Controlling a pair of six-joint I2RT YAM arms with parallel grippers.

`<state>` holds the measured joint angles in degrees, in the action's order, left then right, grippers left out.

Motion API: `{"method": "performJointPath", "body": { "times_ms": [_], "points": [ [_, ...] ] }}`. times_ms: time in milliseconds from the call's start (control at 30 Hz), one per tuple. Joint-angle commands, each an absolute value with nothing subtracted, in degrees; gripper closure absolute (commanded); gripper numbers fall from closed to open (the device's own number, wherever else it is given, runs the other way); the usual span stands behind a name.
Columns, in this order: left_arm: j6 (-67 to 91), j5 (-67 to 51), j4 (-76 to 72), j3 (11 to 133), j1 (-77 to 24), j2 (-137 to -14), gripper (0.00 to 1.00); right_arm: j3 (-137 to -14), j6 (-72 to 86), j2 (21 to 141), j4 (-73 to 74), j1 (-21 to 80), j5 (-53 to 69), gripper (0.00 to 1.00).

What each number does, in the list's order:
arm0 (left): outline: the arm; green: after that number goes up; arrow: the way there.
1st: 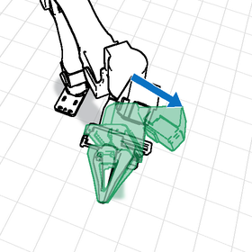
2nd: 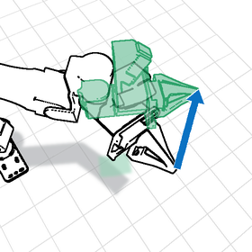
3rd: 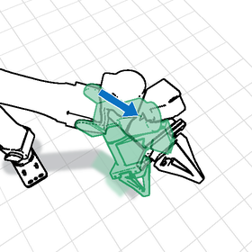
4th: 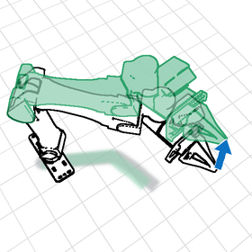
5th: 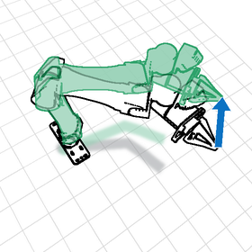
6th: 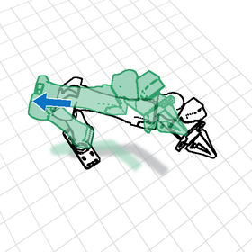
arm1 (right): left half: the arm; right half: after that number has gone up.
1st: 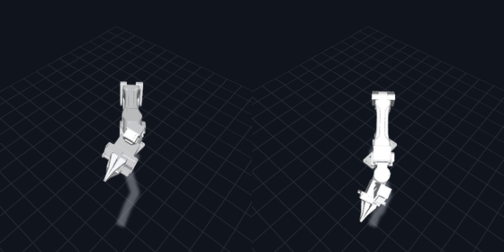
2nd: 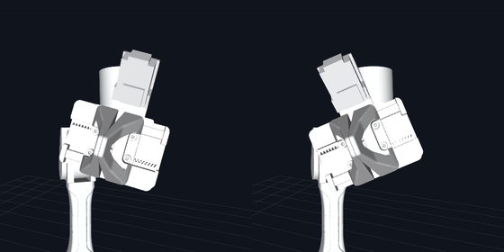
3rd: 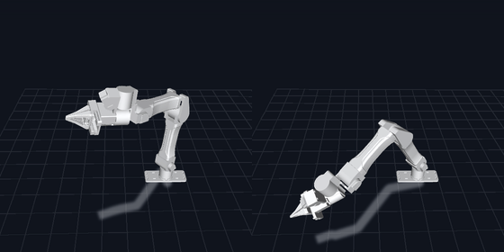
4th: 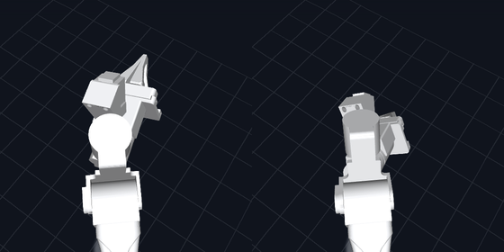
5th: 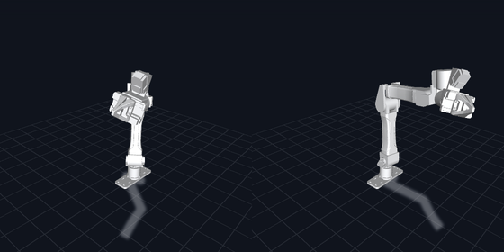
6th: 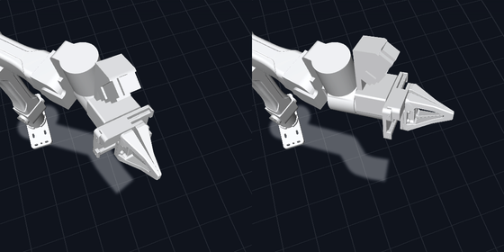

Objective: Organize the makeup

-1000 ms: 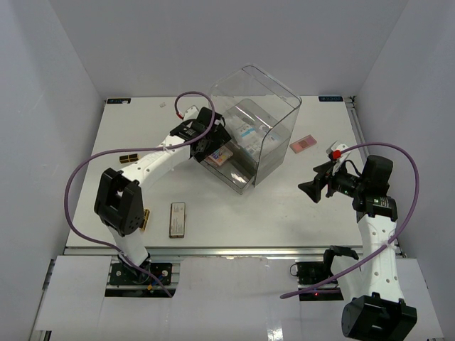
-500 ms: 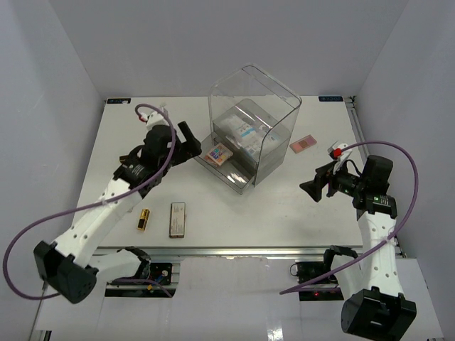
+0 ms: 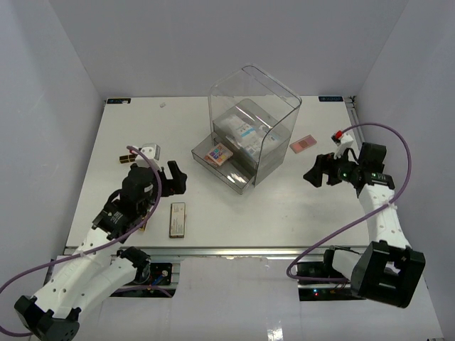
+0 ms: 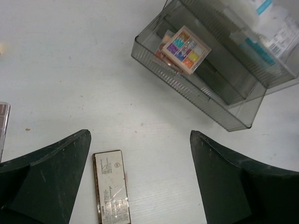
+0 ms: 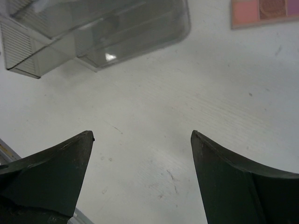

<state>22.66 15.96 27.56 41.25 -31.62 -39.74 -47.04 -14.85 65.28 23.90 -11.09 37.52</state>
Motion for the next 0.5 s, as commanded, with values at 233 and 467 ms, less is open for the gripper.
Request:
{"method": "performJointPath", "body": {
  "times_ms": [233,467],
  "points": [
    [18.11,17.29,26.76,37.53,-31.29,-35.86,0.02,-73.35,10.87,94.7,18.5,-0.3,-4.78,0.1],
    [18.37,19.42,27.47,37.49,-31.29,-36.16,0.02,-86.85,22.28,109.82,19.3,2.42,-8.53,0.1]
  ]
}}
